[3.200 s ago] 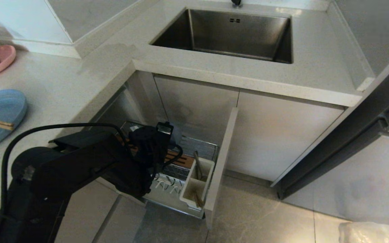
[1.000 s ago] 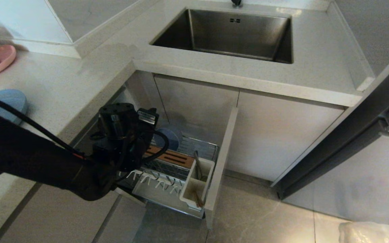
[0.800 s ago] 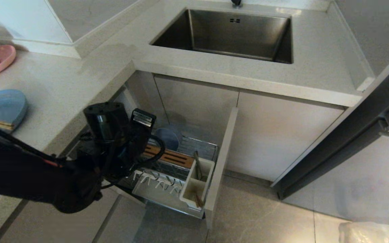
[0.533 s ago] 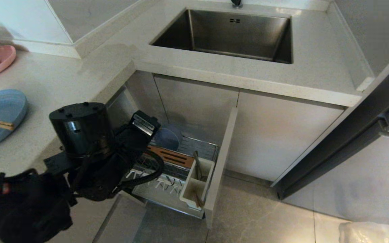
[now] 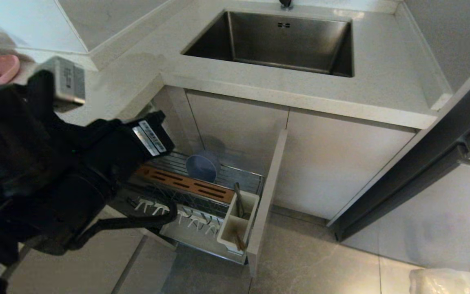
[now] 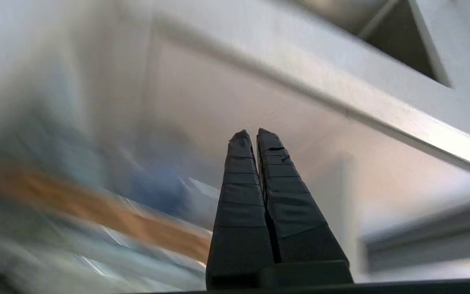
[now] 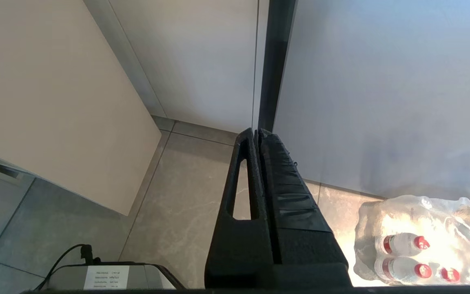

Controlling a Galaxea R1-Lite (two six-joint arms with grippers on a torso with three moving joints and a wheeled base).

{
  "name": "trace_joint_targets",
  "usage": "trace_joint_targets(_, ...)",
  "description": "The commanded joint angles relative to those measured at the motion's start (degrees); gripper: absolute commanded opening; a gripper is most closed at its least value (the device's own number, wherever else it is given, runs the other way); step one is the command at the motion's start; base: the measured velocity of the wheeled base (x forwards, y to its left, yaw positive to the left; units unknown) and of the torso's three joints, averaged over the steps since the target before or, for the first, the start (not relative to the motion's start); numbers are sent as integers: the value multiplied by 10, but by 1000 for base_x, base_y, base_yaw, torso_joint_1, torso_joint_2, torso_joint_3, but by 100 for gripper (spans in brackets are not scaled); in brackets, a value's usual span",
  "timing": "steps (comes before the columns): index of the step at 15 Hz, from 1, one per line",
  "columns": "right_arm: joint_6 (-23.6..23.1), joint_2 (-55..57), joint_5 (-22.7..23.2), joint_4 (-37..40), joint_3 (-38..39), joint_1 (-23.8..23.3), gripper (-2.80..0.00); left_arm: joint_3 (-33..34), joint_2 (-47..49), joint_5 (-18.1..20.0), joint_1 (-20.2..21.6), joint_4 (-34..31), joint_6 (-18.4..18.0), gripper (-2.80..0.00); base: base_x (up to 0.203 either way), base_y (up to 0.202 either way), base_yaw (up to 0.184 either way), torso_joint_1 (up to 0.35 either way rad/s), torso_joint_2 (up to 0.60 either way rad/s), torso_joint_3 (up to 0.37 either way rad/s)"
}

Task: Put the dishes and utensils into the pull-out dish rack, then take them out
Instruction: Pick up the chopsticks and place it in the cupboard

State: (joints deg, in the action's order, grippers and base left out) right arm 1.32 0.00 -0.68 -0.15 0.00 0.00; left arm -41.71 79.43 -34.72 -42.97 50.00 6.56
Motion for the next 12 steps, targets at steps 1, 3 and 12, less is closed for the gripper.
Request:
trace_joint_targets(1, 0, 1, 0, 0, 0, 0, -280, -39, -27, 0, 19, 11, -112, -280, 0, 0, 0, 0, 0, 0)
trace_joint_targets(3, 0, 0, 0, 0, 0, 0, -280, -146, -30, 1, 46, 28, -187, -280, 0, 0, 0, 0, 0, 0)
trace_joint_targets(12, 0, 0, 0, 0, 0, 0, -280, -415, -10, -58, 416, -247, -140, -280, 0, 0, 0, 0, 0, 0)
